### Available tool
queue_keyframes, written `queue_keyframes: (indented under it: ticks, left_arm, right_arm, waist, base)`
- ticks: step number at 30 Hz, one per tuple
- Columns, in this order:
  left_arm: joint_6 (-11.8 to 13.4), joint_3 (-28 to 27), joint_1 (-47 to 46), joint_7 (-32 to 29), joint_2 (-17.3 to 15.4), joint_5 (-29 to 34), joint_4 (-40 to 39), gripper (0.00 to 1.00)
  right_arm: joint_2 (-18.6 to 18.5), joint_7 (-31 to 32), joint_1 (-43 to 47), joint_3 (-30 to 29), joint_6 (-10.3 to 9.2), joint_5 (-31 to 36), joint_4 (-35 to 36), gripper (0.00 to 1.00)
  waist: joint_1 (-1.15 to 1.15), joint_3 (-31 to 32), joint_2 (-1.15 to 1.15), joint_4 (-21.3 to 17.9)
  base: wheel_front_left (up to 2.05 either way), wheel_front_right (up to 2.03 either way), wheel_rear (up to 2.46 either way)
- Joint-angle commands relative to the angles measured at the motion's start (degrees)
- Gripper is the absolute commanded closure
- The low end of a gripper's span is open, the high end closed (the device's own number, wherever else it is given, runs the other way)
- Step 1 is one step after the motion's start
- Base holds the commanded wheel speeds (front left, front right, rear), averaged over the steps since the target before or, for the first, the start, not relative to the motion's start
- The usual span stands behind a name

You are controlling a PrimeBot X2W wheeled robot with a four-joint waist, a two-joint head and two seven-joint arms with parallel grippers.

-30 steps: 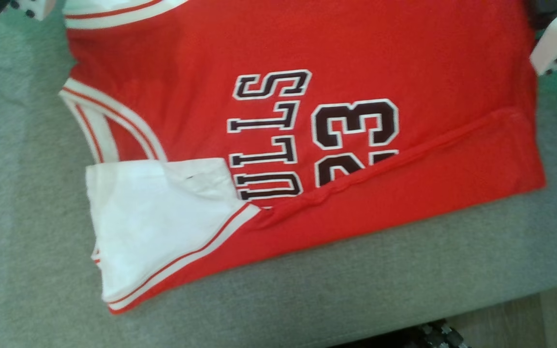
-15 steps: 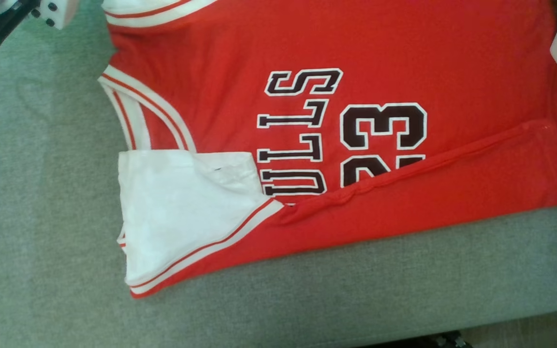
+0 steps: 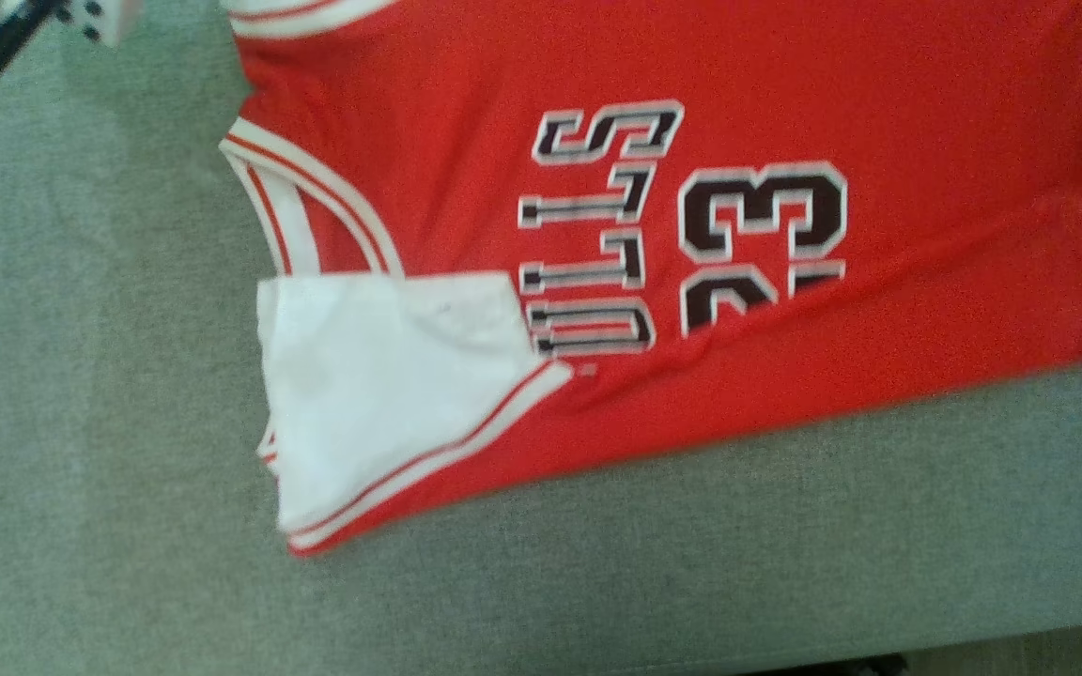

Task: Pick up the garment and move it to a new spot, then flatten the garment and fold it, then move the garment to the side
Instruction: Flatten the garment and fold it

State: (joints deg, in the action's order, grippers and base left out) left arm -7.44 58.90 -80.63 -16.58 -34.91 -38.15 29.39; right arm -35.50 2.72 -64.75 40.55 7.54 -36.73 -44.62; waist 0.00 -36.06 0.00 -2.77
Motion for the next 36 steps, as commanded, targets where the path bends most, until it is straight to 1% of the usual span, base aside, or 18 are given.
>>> queue_keyframes:
  ticks: [1,4,7,11,14,20,23,27,32,35,36]
  left_arm:
    - [1.1,-3.3,-4.3,1.6,-2.8,1.0,-0.2,1.0]
    - [2.4,-4.2,-5.0,4.9,-2.3,1.7,0.7,1.0]
    - [2.7,-5.0,-5.0,7.5,-1.6,1.2,1.2,1.0]
    - [2.7,-5.8,-2.9,9.9,-1.1,-0.6,0.7,1.0]
    - [2.7,-5.5,0.5,11.2,-1.4,-1.8,-1.3,1.0]
    - [5.5,-5.1,9.7,14.6,-3.8,-3.3,-8.7,1.0]
    - [7.7,-4.7,14.5,15.6,-5.4,-3.9,-13.8,1.0]
    - [11.4,-4.3,20.6,16.4,-8.0,-4.5,-21.6,1.0]
    - [16.6,-3.3,27.7,16.8,-11.1,-4.3,-30.7,1.0]
    - [19.6,-2.5,31.5,17.0,-12.2,-4.1,-34.6,1.0]
    - [21.4,-1.8,34.0,17.3,-12.5,-4.1,-36.5,1.0]
  right_arm:
    - [-1.0,-2.3,-1.1,-1.7,-0.05,-0.1,0.1,1.0]
    - [-0.5,-7.2,-2.4,-4.3,-0.05,-0.9,-0.9,1.0]
    - [-0.8,-10.5,-2.3,-5.1,-0.05,-2.0,-0.5,1.0]
    - [-2.2,-12.1,0.0,-4.8,-0.05,-4.6,1.1,1.0]
    - [-3.8,-12.8,2.9,-4.6,-0.05,-6.8,3.0,1.0]
    - [-7.1,-14.0,9.4,-4.8,-0.05,-9.1,5.8,1.0]
    - [-7.8,-14.6,12.4,-5.2,-0.05,-9.6,6.6,1.0]
    - [-8.3,-15.3,16.3,-6.1,-0.05,-9.7,7.4,1.0]
    - [-8.5,-15.9,21.1,-7.4,-0.05,-9.5,8.7,1.0]
    - [-8.4,-16.4,23.8,-8.5,-0.05,-9.0,9.2,1.0]
    - [-8.2,-16.6,25.2,-9.3,-0.05,-8.2,9.3,1.0]
  waist:
    - [0.0,0.3,0.0,0.2]
    - [0.0,0.8,0.0,0.8]
    - [0.0,1.4,0.0,1.7]
    - [0.0,2.6,0.0,3.1]
    - [0.0,3.7,0.0,4.2]
    - [0.0,6.0,0.0,6.0]
    - [0.0,7.3,0.0,6.4]
    - [0.0,8.7,0.0,6.9]
    - [0.0,9.8,0.0,7.3]
    - [0.0,10.2,0.0,7.4]
    - [0.0,10.3,0.0,7.4]
  base:
    - [0.0,0.0,0.0]
    - [0.0,0.0,0.0]
    - [0.0,0.0,0.0]
    - [0.0,0.0,0.0]
    - [0.0,0.0,0.0]
    - [0.0,0.0,0.0]
    - [0.0,0.0,0.0]
    - [0.0,0.0,0.0]
    - [0.0,0.0,0.0]
    - [0.0,0.0,0.0]
    - [0.0,0.0,0.0]
